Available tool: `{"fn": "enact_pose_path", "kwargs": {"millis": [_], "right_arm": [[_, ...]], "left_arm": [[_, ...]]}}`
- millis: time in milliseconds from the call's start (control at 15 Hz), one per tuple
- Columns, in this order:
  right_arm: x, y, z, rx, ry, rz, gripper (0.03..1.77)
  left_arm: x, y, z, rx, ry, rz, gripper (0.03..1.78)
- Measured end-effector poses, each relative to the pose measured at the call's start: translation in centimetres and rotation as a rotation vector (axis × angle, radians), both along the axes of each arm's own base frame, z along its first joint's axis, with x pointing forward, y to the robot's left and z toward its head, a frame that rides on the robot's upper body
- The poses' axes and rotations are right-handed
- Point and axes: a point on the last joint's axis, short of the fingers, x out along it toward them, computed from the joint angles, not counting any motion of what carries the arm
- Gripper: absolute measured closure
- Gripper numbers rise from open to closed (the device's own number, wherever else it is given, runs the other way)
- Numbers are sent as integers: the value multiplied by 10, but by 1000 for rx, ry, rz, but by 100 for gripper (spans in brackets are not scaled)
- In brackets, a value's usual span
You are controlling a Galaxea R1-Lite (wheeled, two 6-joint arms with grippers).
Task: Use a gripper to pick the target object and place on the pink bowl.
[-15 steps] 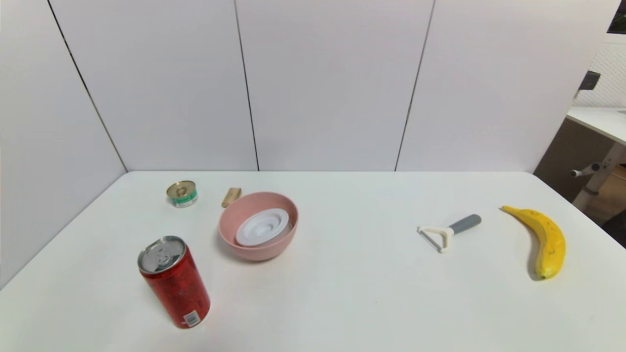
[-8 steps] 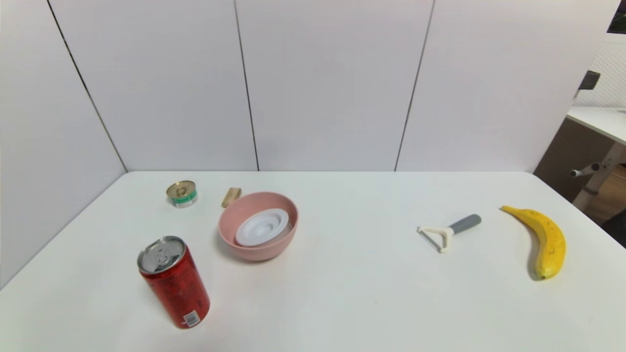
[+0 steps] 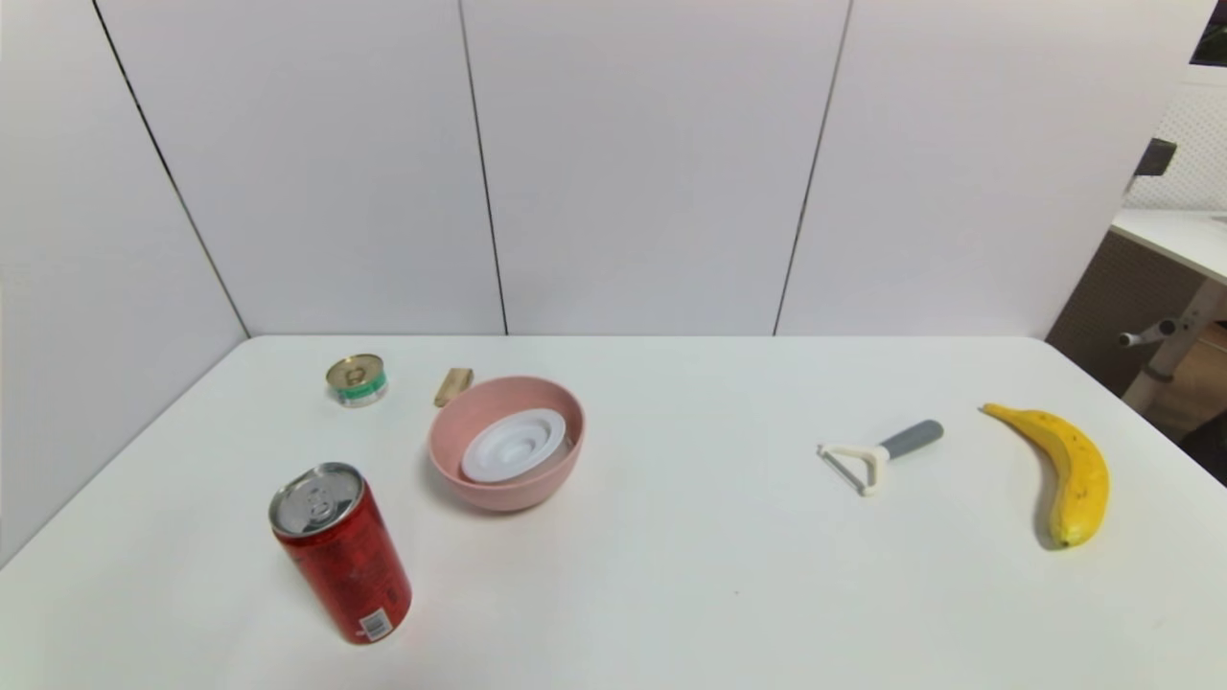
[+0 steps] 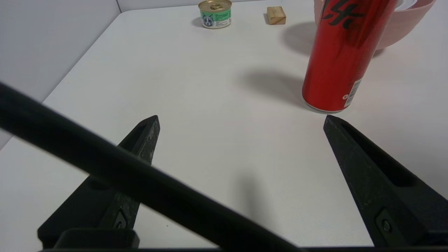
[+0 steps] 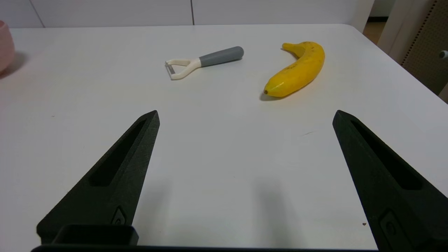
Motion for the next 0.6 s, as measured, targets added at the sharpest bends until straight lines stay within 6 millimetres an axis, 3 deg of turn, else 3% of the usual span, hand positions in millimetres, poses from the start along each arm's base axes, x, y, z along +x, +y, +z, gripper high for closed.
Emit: {"fn": "enact_pose_path", "kwargs": {"millis": [600], "right_arm": [[0, 0, 0, 1, 0, 0, 9]], "left_arm": [[0, 0, 0, 0, 0, 0, 12]]}}
